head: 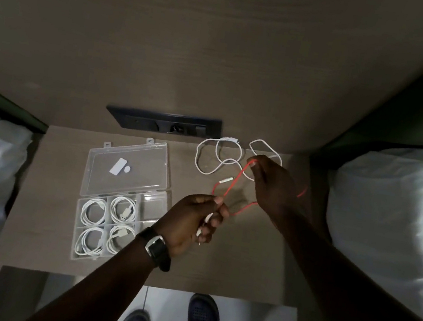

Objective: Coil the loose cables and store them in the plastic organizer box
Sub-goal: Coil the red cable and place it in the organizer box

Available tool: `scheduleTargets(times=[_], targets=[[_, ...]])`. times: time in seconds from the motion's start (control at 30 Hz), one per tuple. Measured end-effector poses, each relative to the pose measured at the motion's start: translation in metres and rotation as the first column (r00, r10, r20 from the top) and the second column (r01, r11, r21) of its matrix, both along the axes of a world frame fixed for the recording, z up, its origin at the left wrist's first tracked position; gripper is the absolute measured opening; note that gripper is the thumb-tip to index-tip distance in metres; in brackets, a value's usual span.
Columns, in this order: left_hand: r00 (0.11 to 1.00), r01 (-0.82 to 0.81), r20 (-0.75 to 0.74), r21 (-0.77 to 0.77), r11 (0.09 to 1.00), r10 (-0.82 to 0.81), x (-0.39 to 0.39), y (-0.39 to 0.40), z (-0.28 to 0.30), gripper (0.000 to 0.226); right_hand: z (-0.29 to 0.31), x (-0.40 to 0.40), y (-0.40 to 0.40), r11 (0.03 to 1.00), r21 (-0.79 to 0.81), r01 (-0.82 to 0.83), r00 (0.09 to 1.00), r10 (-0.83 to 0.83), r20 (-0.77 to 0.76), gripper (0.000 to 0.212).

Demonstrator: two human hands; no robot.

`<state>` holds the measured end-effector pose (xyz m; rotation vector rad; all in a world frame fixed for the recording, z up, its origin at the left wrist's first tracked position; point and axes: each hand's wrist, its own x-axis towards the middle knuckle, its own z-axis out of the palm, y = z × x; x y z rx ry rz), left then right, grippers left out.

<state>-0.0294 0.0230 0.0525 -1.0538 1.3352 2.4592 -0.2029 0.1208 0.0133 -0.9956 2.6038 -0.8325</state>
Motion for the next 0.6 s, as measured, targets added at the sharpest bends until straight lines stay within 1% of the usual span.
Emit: scheduleTargets(times=[0.07, 0.1, 0.13, 0.17, 0.2, 0.23, 0.27, 0.3, 0.37, 0.4, 0.43, 0.47, 0.5, 0.53, 0.57, 0.6], targets=[[0.995, 0.091, 0.038, 0.092, 0.992, -0.095, -0.002, 0.001, 0.009, 0.033, -0.007, 0.000, 0.004, 0.997, 0.016, 0.074, 0.997, -0.074, 0.024, 0.025], [0.989, 0.139, 0.029, 0.136, 0.981, -0.144, -0.002, 0.002, 0.013, 0.033, -0.010, 0.000, 0.007, 0.995, 0.030, 0.094, 0.995, -0.094, 0.020, 0.025], [0.985, 0.170, 0.000, 0.185, 0.968, -0.173, -0.001, 0.003, 0.015, 0.032, -0.013, 0.000, 0.010, 0.994, 0.052, 0.096, 0.995, -0.097, 0.013, 0.026], [0.985, 0.170, -0.048, 0.249, 0.954, -0.163, -0.002, 0.004, 0.017, 0.031, -0.016, 0.001, 0.014, 0.994, 0.086, 0.075, 0.997, -0.075, 0.001, 0.027], [0.989, 0.129, -0.111, 0.343, 0.930, -0.096, -0.002, 0.005, 0.018, 0.030, -0.019, 0.004, 0.018, 0.992, 0.123, 0.024, 1.000, -0.023, -0.015, 0.028], [0.985, 0.060, -0.172, 0.452, 0.890, 0.021, -0.004, 0.002, 0.018, 0.029, -0.021, 0.011, 0.022, 0.987, 0.155, -0.049, 0.998, 0.053, -0.021, 0.028], [0.962, -0.024, -0.216, 0.533, 0.846, 0.164, -0.005, -0.002, 0.017, 0.030, -0.023, 0.020, 0.027, 0.975, 0.176, -0.132, 0.991, 0.134, 0.002, 0.028], [0.923, -0.123, -0.234, 0.571, 0.812, 0.305, -0.007, -0.008, 0.015, 0.029, -0.021, 0.033, 0.033, 0.956, 0.196, -0.220, 0.976, 0.214, 0.051, 0.028], [0.827, -0.324, -0.225, 0.559, 0.763, 0.516, -0.009, -0.022, 0.010, 0.024, -0.014, 0.059, 0.044, 0.880, 0.265, -0.395, 0.918, 0.368, 0.147, 0.031], [0.789, -0.407, -0.206, 0.531, 0.743, 0.579, -0.010, -0.028, 0.006, 0.022, -0.009, 0.071, 0.049, 0.833, 0.309, -0.459, 0.888, 0.427, 0.169, 0.034], [0.772, -0.466, -0.195, 0.473, 0.748, 0.605, -0.010, -0.032, 0.001, 0.021, -0.003, 0.080, 0.053, 0.799, 0.335, -0.499, 0.866, 0.471, 0.169, 0.037], [0.784, -0.496, -0.203, 0.362, 0.789, 0.587, -0.010, -0.033, -0.005, 0.021, 0.005, 0.086, 0.057, 0.784, 0.327, -0.527, 0.849, 0.507, 0.150, 0.039], [0.828, -0.488, -0.208, 0.189, 0.852, 0.520, -0.009, -0.032, -0.011, 0.021, 0.016, 0.091, 0.060, 0.783, 0.281, -0.555, 0.830, 0.540, 0.137, 0.041], [0.887, -0.425, -0.204, -0.017, 0.905, 0.413, -0.008, -0.028, -0.015, 0.022, 0.029, 0.093, 0.060, 0.782, 0.217, -0.585, 0.811, 0.571, 0.128, 0.039], [0.939, -0.322, -0.189, -0.197, 0.926, 0.286, -0.007, -0.022, -0.016, 0.023, 0.042, 0.092, 0.059, 0.783, 0.149, -0.604, 0.797, 0.597, 0.095, 0.034], [0.972, -0.204, -0.175, -0.316, 0.926, 0.155, -0.006, -0.014, -0.017, 0.023, 0.052, 0.086, 0.057, 0.793, 0.089, -0.602, 0.798, 0.602, 0.035, 0.029]])
